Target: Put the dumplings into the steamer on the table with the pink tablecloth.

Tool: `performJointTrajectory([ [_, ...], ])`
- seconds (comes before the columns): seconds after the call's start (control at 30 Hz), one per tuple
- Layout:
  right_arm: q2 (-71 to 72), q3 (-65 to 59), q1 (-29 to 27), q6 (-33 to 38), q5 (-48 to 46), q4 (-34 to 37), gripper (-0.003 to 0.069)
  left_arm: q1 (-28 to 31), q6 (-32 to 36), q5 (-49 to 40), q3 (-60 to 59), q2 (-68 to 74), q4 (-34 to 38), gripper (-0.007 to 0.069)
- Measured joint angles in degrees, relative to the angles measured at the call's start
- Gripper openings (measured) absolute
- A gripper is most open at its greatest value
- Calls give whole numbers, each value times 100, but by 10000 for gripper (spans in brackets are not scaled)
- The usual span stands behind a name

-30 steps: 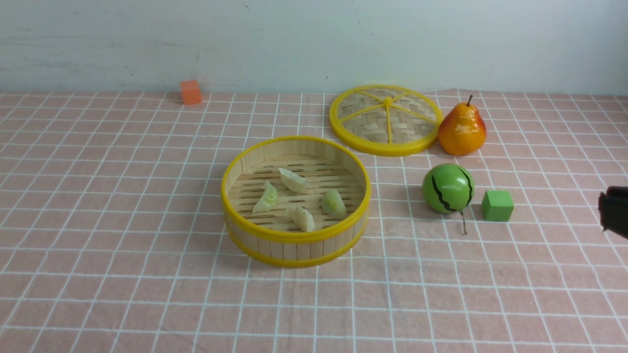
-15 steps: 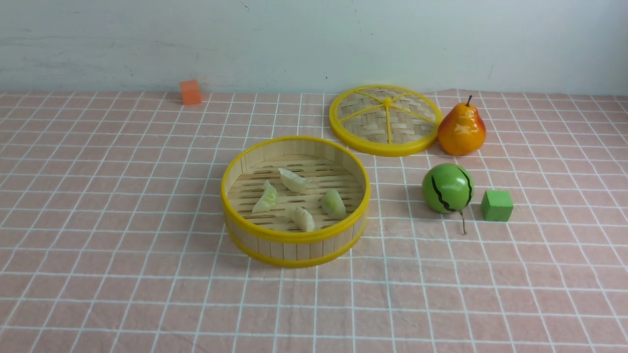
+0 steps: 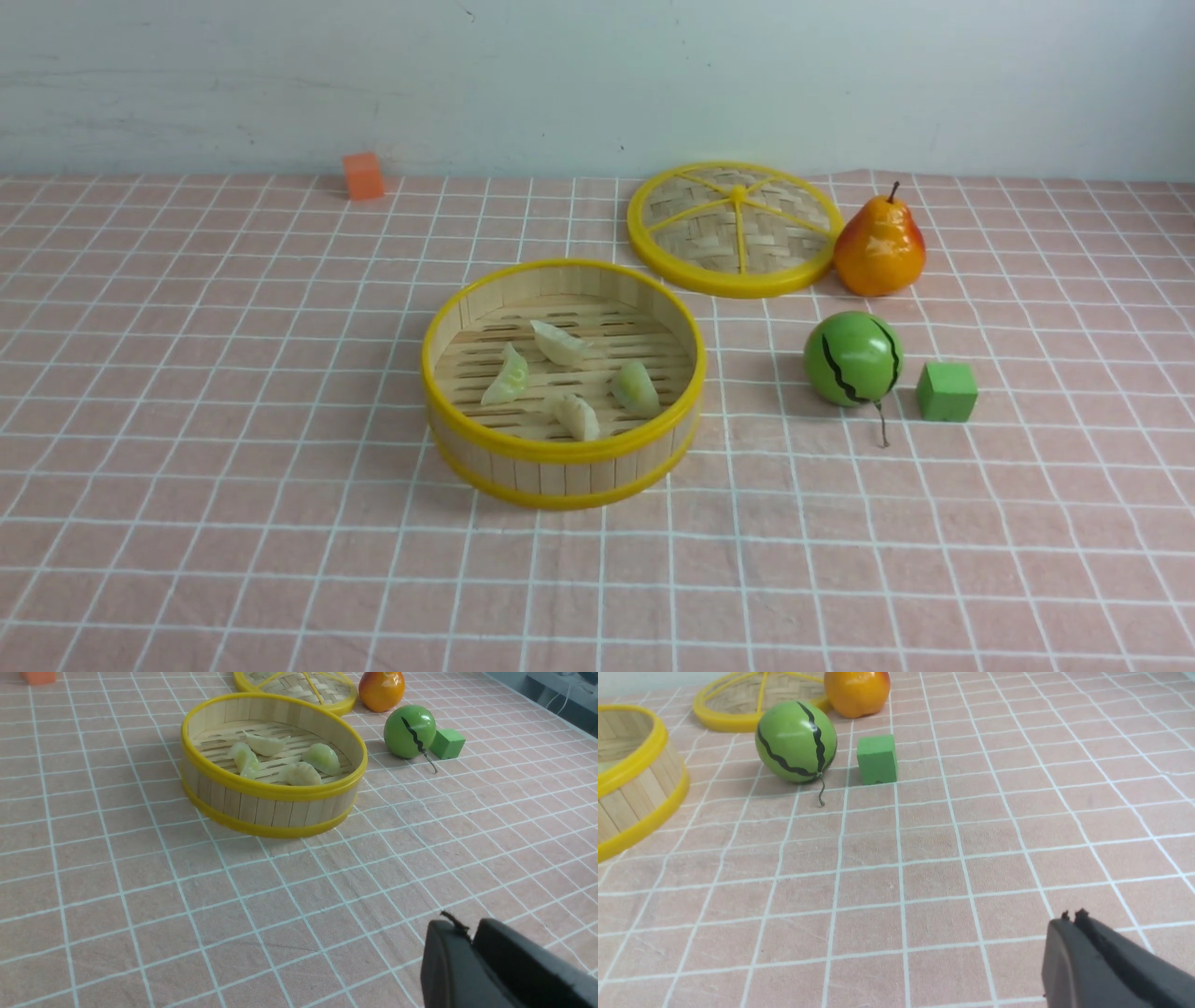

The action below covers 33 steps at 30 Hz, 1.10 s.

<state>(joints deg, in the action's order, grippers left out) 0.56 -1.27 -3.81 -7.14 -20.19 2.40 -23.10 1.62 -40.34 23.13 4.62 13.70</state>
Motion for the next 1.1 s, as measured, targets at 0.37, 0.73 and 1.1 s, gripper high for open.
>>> performJointTrajectory([
  [0.37,0,44,0,0,-221,-1,-20,0,0,0,0,0,0,71],
  [0.73,0,44,0,-5,-223,-1,-20,0,0,0,0,0,0,82],
  [1.1,0,44,0,-5,-228,-1,-16,0,0,22,-44,0,-6,90],
])
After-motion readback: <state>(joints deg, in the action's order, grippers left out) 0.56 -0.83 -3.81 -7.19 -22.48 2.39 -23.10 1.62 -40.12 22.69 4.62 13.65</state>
